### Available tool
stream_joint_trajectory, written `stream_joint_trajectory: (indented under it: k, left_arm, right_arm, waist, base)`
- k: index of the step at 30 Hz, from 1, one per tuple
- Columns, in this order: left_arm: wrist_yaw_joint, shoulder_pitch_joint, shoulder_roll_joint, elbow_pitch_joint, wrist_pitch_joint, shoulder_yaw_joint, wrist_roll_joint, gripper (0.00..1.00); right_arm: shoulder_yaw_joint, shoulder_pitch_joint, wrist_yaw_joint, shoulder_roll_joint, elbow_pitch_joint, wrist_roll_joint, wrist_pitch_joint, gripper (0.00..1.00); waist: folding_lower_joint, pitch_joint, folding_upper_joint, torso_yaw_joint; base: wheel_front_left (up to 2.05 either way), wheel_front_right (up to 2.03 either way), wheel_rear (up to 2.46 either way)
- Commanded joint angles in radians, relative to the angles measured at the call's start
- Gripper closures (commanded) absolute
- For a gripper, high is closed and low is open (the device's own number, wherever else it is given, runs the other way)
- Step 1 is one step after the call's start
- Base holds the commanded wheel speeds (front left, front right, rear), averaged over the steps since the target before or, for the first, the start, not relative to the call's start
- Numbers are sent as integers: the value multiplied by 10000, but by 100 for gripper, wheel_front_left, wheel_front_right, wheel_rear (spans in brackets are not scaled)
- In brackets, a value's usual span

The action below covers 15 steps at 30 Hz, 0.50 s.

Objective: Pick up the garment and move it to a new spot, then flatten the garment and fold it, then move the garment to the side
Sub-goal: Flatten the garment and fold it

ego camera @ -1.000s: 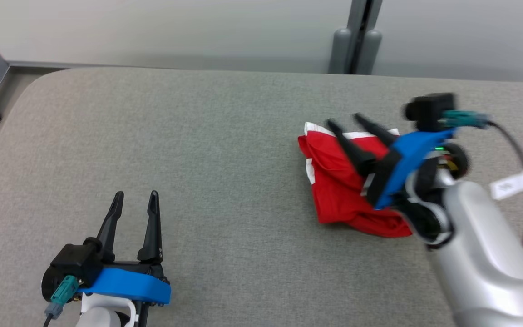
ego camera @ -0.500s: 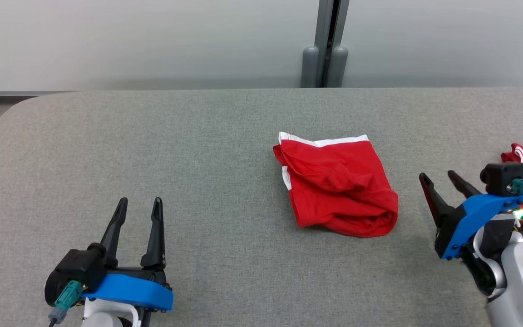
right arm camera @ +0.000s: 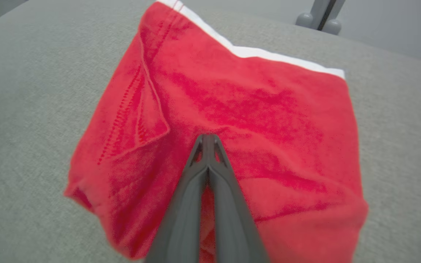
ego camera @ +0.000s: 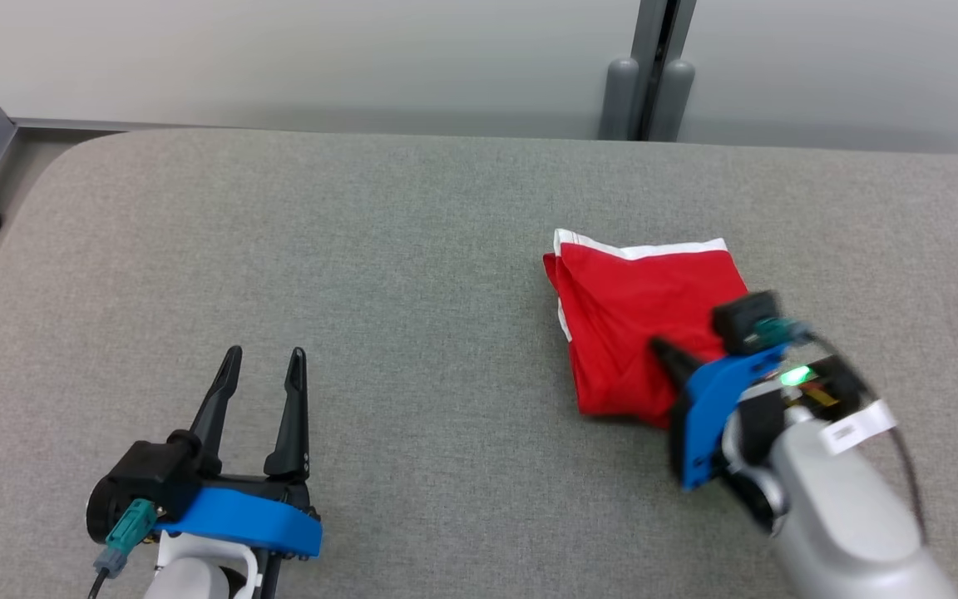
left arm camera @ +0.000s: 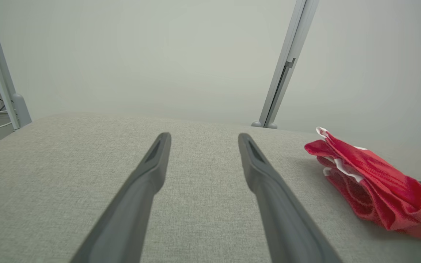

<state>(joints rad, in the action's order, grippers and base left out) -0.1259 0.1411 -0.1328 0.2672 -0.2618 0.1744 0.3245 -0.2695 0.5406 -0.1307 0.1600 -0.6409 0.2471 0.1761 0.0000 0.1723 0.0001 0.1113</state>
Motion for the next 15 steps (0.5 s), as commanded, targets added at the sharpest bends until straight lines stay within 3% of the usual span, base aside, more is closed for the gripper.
stream_joint_trajectory:
  k: [1, 10, 15]
  left_arm:
    - [-79, -37, -54, 30, -42, -40, -6, 0]
    - [-79, -358, -21, 13, -43, -400, -22, 0]
    - [-78, -558, 3, -24, -41, -718, -78, 0]
  right_arm:
    - [-520, -195, -1, -203, -51, 289, 126, 100]
    - [-3180, -1084, -1, -657, 1036, 2510, 257, 100]
    - [-2964, -1424, -1, -489, 2114, 3394, -655, 100]
  waist:
    - [0, -99, -1, 20]
    - [0, -491, -1, -316]
    - [0, -699, -1, -773]
  base:
    - [0, 0, 0]
    - [0, 0, 0]
    - [0, 0, 0]
